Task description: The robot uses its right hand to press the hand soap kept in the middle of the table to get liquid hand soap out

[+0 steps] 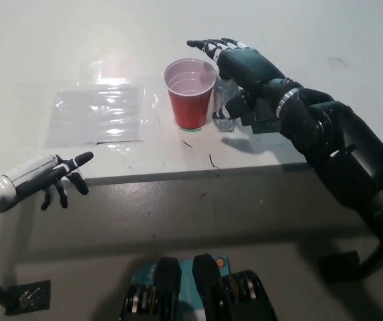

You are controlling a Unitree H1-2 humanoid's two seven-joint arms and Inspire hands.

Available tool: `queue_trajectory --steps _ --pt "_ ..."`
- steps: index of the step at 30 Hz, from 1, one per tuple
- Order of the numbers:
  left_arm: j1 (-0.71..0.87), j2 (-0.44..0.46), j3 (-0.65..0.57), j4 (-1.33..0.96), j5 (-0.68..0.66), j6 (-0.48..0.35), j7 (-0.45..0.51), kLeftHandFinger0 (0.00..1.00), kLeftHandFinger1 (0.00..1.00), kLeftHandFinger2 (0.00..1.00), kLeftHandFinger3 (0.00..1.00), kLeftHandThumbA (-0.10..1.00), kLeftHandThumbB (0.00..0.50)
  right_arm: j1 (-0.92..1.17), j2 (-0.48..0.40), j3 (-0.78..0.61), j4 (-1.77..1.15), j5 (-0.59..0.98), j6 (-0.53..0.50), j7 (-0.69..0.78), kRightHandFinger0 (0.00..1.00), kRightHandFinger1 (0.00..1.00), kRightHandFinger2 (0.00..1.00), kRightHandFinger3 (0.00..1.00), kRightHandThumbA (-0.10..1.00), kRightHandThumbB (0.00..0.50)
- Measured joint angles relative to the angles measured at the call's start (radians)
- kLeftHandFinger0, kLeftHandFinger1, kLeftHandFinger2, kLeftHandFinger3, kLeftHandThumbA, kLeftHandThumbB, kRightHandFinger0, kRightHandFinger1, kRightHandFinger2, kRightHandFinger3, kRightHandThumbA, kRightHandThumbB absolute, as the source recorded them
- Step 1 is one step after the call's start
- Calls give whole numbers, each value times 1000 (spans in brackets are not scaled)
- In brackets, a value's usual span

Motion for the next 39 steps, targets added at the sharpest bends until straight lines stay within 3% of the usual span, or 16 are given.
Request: queue_trajectory --steps 4,10,12,17,18,24,25,26,32,37,39 --pt "-14 0 0 4 1 0 -7 170 307 502 728 1000 221 13 0 2 -3 -16 -7 -5 1000 1000 1000 1000 1000 429" --pt "-20 0 0 5 1 0 -12 197 336 532 738 1000 208 20 2 10 -4 -47 -7 -12 1000 1000 1000 1000 1000 391" --pt "-21 0 0 5 1 0 -13 190 323 515 730 1000 211 26 5 9 -3 -56 -8 -24 1000 1000 1000 1000 1000 428" --pt "-33 0 0 12 3 0 -14 184 309 506 735 1000 229 45 20 7 10 -71 -15 -67 1000 1000 1000 1000 1000 371" --pt "-37 0 0 12 4 0 -14 178 311 511 728 1000 215 45 26 7 19 -78 -21 -80 1000 1000 1000 1000 1000 397" --pt "-42 0 0 12 6 0 -14 186 324 524 731 1000 214 40 48 12 98 -104 -58 -155 1000 1000 1000 1000 1000 443" --pt "-42 1 0 12 6 0 -14 187 325 525 728 1000 230 39 52 12 112 -107 -63 -165 1000 1000 1000 1000 1000 487" --pt "-44 1 -1 13 8 0 -14 190 324 525 727 1000 231 38 57 12 129 -111 -68 -178 1000 1000 1000 1000 1000 497" --pt "-60 1 -1 20 11 -1 -15 196 328 521 731 1000 242 20 83 15 212 -128 -95 -235 1000 1000 1000 1000 1000 500" --pt "-69 1 -1 23 12 -2 -24 248 340 526 729 1000 206 0 98 30 270 -148 -107 -268 1000 1000 1000 1000 1000 500" --pt "-76 1 -1 24 12 -2 -28 218 335 525 725 1000 247 -8 100 35 285 -153 -109 -270 1000 1000 1000 1000 1000 500"
